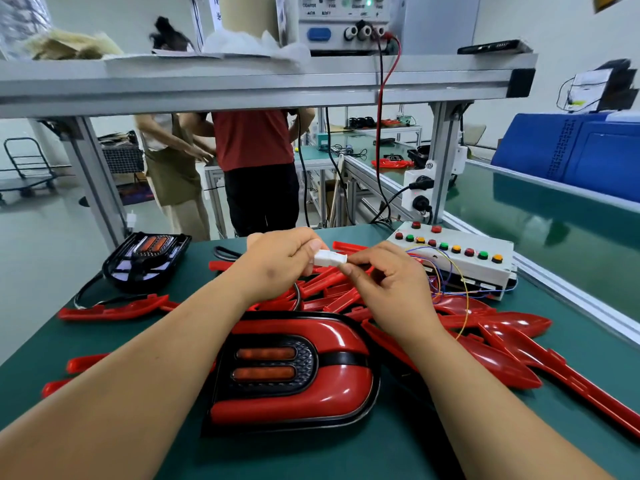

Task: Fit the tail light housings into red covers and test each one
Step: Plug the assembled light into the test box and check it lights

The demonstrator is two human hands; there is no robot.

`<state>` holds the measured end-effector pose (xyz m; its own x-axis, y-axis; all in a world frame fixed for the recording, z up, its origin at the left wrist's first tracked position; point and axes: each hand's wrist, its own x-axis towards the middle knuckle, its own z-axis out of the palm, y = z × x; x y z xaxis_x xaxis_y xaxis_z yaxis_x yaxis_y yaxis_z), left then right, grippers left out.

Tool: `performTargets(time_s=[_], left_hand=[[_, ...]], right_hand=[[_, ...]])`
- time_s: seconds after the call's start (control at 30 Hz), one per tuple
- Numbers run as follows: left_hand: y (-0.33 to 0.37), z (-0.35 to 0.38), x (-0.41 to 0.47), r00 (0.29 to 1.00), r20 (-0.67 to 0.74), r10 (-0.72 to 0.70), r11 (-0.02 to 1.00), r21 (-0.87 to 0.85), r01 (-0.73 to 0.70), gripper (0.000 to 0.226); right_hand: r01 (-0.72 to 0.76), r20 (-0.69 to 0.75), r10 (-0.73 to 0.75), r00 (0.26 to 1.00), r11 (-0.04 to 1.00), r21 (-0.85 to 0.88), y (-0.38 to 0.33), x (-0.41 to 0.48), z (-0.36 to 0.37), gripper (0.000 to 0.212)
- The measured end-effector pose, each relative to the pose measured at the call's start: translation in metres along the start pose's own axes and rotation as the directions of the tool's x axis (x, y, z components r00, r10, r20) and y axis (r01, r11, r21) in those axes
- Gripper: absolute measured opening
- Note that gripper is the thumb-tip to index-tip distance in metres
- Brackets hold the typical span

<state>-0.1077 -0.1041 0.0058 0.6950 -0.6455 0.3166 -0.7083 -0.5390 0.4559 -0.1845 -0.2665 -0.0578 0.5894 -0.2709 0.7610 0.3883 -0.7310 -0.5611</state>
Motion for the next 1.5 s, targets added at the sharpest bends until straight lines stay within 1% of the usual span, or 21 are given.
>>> performTargets(time_s=[0.1, 0.23, 0.3, 0.4, 0.57, 0.7, 0.77, 0.87, 1.07, 1.13, 1.2, 1.23, 1.27, 1.3, 1.33, 1.37, 1.4, 1.43, 1.47, 1.5], left_hand=[[0.0, 0.0, 0.001, 1.0, 0.013, -0.003, 1.0, -0.018, 0.003, 0.027], [0.004, 0.001, 0.001, 0.999, 0.043, 0.016, 0.999, 0.048, -0.018, 0.026], [0.004, 0.002, 0.001, 0.999, 0.04, 0.012, 0.998, 0.053, -0.014, 0.028], [0.004, 0.002, 0.001, 0.999, 0.032, -0.007, 0.999, 0.051, 0.005, 0.03], [0.006, 0.001, 0.002, 0.999, 0.037, -0.028, 0.996, 0.085, 0.024, 0.028], [0.009, 0.002, 0.004, 0.996, 0.087, -0.03, 0.996, 0.081, 0.023, 0.029], [0.012, 0.002, 0.005, 0.994, 0.109, -0.018, 0.999, 0.043, 0.014, 0.031], [0.011, 0.003, 0.006, 0.993, 0.118, 0.0, 1.0, -0.023, 0.003, 0.031], [0.004, 0.008, 0.004, 0.992, 0.124, -0.01, 0.999, -0.05, 0.017, 0.025], [0.005, 0.006, 0.002, 0.99, 0.136, -0.026, 1.0, -0.001, 0.027, 0.025], [0.004, 0.002, -0.001, 0.988, 0.143, -0.052, 0.987, 0.156, 0.029, 0.022], [0.0, -0.001, -0.004, 0.991, 0.122, -0.05, 0.975, 0.223, 0.022, 0.03], [-0.004, -0.005, -0.011, 0.996, 0.084, -0.04, 0.97, 0.241, 0.018, 0.04], [-0.008, -0.011, -0.02, 0.999, 0.031, -0.03, 0.979, 0.201, 0.024, 0.048], [-0.015, -0.017, -0.031, 1.0, -0.009, -0.024, 0.994, 0.107, 0.025, 0.057], [-0.022, -0.023, -0.044, 1.0, -0.002, -0.023, 1.0, -0.006, 0.023, 0.067], [-0.029, -0.028, -0.06, 0.998, 0.059, -0.018, 0.996, -0.086, 0.023, 0.081], [-0.036, -0.032, -0.075, 0.987, 0.159, -0.013, 0.993, -0.113, 0.032, 0.098], [-0.042, -0.033, -0.091, 0.964, 0.267, -0.02, 0.994, -0.096, 0.047, 0.114], [-0.048, -0.032, -0.105, 0.934, 0.356, -0.032, 0.998, -0.047, 0.052, 0.125]], right_hand=[[-0.006, 0.007, 0.006, 1.0, 1.0, 0.008, 0.001, 0.0, 0.0, 0.005], [0.01, 0.05, -0.01, 0.999, 1.0, -0.005, -0.002, 0.0, 0.001, 0.004], [-0.001, 0.069, 0.002, 0.998, 1.0, -0.018, -0.002, 0.001, 0.0, 0.007], [-0.047, 0.124, 0.059, 0.99, 0.994, -0.1, 0.001, 0.002, -0.002, 0.018], [-0.017, 0.184, 0.053, 0.982, 0.981, -0.193, 0.004, 0.001, -0.004, 0.011], [0.0, 0.199, 0.026, 0.98, 0.991, -0.134, 0.004, 0.0, -0.004, 0.008], [0.001, 0.202, 0.021, 0.979, 0.994, -0.105, 0.002, 0.0, -0.003, 0.008], [-0.001, 0.197, 0.015, 0.98, 0.997, -0.071, 0.001, -0.001, -0.002, 0.01], [-0.026, 0.215, 0.037, 0.976, 0.998, -0.056, 0.001, -0.002, 0.0, 0.012], [-0.052, 0.228, 0.066, 0.971, 0.996, -0.067, 0.002, -0.002, 0.002, 0.011], [-0.102, 0.246, 0.123, 0.962, 0.99, -0.094, 0.005, -0.003, 0.003, 0.011], [-0.118, 0.249, 0.148, 0.957, 0.985, -0.129, 0.007, -0.003, 0.003, 0.011], [-0.126, 0.244, 0.168, 0.955, 0.976, -0.179, 0.008, -0.003, 0.002, 0.011], [-0.133, 0.232, 0.189, 0.954, 0.962, -0.237, 0.01, -0.002, 0.001, 0.012], [-0.141, 0.221, 0.21, 0.952, 0.947, -0.289, 0.012, -0.001, 0.0, 0.012], [-0.15, 0.219, 0.23, 0.948, 0.932, -0.33, 0.013, 0.0, 0.0, 0.012], [-0.159, 0.224, 0.252, 0.942, 0.918, -0.362, 0.014, 0.0, 0.001, 0.012], [-0.168, 0.229, 0.272, 0.935, 0.905, -0.392, 0.014, 0.001, 0.001, 0.012], [-0.167, 0.234, 0.281, 0.931, 0.896, -0.411, 0.014, 0.0, 0.002, 0.013], [-0.16, 0.232, 0.275, 0.933, 0.895, -0.417, 0.013, -0.001, 0.003, 0.013]])
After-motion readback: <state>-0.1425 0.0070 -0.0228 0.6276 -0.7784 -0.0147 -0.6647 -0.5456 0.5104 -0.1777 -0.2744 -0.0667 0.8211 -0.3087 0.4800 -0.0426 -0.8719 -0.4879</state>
